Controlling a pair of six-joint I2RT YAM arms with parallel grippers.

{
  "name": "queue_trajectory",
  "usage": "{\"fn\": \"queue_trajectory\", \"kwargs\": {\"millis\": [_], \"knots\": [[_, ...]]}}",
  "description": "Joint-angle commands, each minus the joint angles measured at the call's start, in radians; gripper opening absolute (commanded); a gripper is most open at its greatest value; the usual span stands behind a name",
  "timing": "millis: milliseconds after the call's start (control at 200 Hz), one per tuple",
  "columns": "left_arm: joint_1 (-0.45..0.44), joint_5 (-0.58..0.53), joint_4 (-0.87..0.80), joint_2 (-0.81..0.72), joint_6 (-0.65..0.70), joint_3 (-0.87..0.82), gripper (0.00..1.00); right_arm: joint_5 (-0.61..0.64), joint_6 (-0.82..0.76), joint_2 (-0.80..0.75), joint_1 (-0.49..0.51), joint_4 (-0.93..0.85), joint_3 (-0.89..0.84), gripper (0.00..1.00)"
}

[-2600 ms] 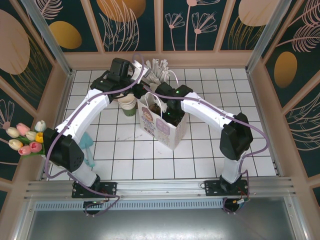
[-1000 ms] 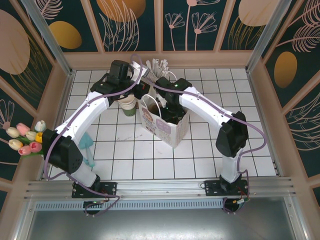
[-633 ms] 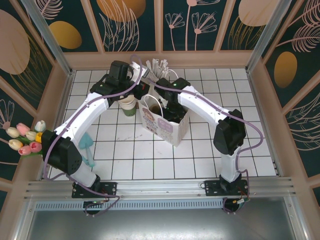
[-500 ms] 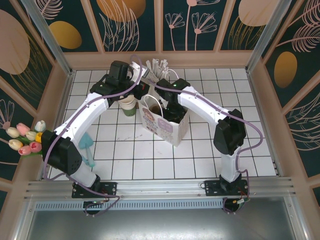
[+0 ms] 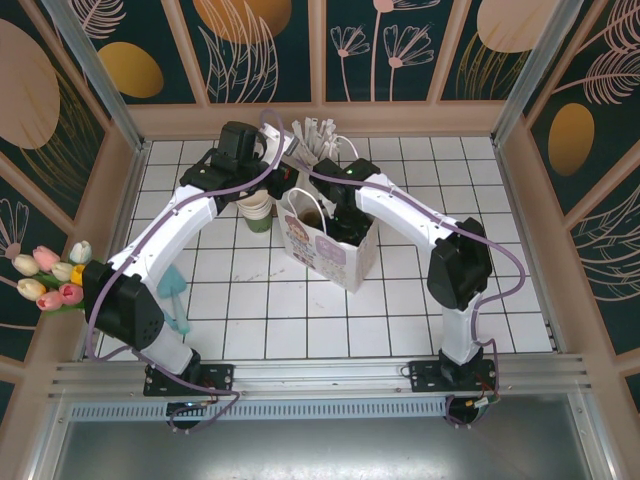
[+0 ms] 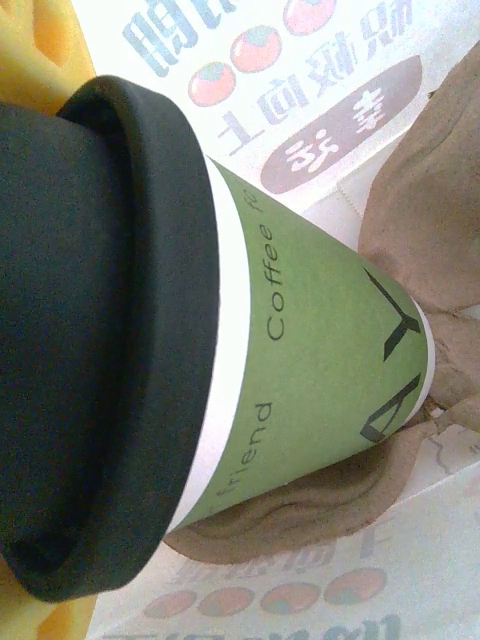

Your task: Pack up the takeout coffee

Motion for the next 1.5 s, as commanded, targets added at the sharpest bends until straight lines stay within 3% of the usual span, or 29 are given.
{"fn": "queue_trajectory", "kwargs": {"millis": [0, 480, 761, 1496], "knots": [[-0.002, 0.012, 0.006, -0.010, -0.012, 0.015, 0.00, 0.056, -0.009, 0.019, -0.014, -0.017, -0.023, 0.60], [-0.001, 0.028, 0.013, 0.002, -0.017, 0.033, 0.00, 0.042, 0.011, 0.018, -0.003, -0.064, 0.051, 0.60], [-0.001, 0.051, 0.020, -0.004, -0.019, 0.030, 0.00, 0.061, 0.112, 0.042, 0.002, -0.127, 0.103, 0.59], [-0.001, 0.005, 0.007, -0.013, -0.005, 0.036, 0.00, 0.087, 0.110, 0.063, 0.004, -0.126, 0.029, 0.59]]}}
